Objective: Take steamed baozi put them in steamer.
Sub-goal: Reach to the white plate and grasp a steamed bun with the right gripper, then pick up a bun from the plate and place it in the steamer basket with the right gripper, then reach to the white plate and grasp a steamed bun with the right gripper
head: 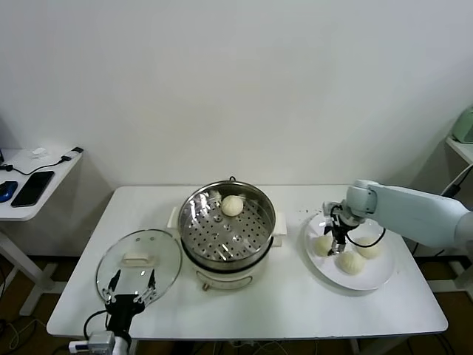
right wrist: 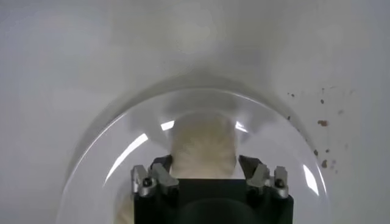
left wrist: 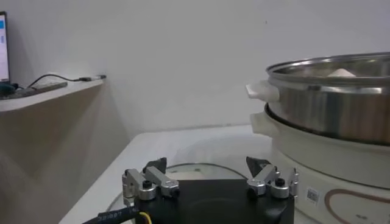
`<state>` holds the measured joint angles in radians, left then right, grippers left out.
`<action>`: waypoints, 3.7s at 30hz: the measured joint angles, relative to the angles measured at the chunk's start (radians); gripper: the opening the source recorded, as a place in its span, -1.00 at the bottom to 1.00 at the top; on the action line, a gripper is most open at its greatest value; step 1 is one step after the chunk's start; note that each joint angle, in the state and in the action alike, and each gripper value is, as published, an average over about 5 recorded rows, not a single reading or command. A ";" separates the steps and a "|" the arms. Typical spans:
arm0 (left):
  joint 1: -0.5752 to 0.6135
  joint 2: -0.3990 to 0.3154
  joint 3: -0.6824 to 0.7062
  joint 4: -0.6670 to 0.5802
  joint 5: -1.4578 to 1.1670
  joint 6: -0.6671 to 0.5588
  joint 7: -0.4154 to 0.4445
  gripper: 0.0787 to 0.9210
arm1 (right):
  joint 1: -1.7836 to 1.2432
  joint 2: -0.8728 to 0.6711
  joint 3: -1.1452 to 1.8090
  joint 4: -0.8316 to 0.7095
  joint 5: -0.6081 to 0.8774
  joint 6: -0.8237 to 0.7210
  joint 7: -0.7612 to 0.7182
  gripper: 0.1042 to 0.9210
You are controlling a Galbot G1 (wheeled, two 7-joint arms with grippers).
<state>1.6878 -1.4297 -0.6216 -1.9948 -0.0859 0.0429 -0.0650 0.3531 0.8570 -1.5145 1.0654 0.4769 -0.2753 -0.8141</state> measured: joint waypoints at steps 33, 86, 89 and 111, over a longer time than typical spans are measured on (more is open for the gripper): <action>0.006 -0.008 0.025 -0.072 0.002 0.011 0.001 0.77 | 0.679 0.165 -0.234 0.354 0.511 -0.053 -0.021 0.30; -0.014 -0.005 0.041 -0.069 -0.017 0.013 0.002 0.77 | 0.516 0.482 -0.238 0.202 0.528 -0.090 0.043 0.76; -0.012 -0.005 0.041 -0.072 -0.017 0.013 0.003 0.77 | 0.597 0.392 -0.285 0.251 0.504 -0.057 -0.014 0.76; -0.010 -0.009 0.022 -0.070 -0.016 0.022 0.003 0.77 | 0.549 -0.171 -0.448 0.384 0.146 0.013 -0.086 0.76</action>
<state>1.6776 -1.4388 -0.5991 -2.0648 -0.1023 0.0647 -0.0619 0.9016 0.6864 -1.9628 1.4497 0.6228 -0.2626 -0.8996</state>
